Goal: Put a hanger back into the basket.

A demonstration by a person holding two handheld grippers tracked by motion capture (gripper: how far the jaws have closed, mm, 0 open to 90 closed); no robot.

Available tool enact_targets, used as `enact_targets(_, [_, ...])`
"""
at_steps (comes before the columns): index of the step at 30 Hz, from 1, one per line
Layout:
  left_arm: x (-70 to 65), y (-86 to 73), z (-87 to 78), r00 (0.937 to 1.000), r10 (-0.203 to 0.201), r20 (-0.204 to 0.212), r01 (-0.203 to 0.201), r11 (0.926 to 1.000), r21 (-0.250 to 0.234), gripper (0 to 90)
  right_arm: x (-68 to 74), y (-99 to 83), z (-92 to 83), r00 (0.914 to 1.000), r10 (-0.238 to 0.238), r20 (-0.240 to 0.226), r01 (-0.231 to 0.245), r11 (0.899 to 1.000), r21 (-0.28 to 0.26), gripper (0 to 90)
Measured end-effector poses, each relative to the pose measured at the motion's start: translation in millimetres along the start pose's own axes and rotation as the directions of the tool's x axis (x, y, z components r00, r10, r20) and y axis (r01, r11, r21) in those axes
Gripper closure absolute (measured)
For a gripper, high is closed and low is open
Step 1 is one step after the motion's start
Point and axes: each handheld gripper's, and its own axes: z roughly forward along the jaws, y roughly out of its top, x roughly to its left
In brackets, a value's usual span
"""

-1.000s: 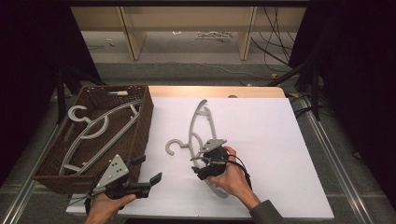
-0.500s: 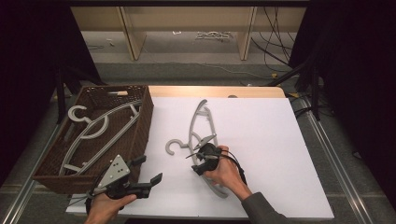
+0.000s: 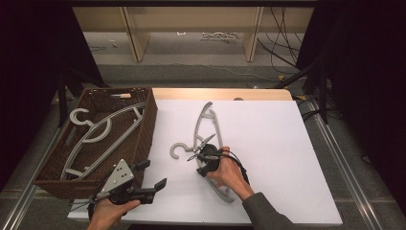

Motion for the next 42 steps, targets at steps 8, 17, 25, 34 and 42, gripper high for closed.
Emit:
enact_targets(8, [0.2, -0.6, -0.7, 1.0000, -0.002, 0.000, 0.002, 1.0000, 0.003, 17.2, -4.3, 2.2, -0.5, 1.0000, -0.002, 0.004, 0.002, 1.000, 0.015, 66.4])
enact_targets(17, [0.8, -0.4, -1.8, 1.0000, -0.002, 0.000, 0.002, 1.0000, -0.005, 17.6, -8.3, 2.3, -1.7, 0.9994, 0.034, 0.006, -0.034, 0.999, 0.016, 70.9])
enact_targets(25, [1.1, -0.3, -1.7, 1.0000, 0.000, 0.003, 0.000, 1.0000, -0.008, 17.8, -20.7, -2.9, -6.2, 0.9980, 0.062, 0.008, -0.062, 0.998, 0.029, 77.3])
enact_targets(34, [1.6, -0.2, -1.1, 1.0000, 0.007, 0.005, -0.007, 1.0000, 0.000, 18.0, -31.6, -10.4, -13.2, 0.9989, 0.008, 0.046, -0.011, 0.998, 0.058, 81.4])
enact_targets(42, [1.3, 0.2, -1.2, 0.9998, 0.016, 0.008, -0.016, 0.9999, 0.004, 18.6, -35.8, -24.0, -22.5, 0.9978, -0.056, 0.035, 0.053, 0.997, 0.059, 81.7])
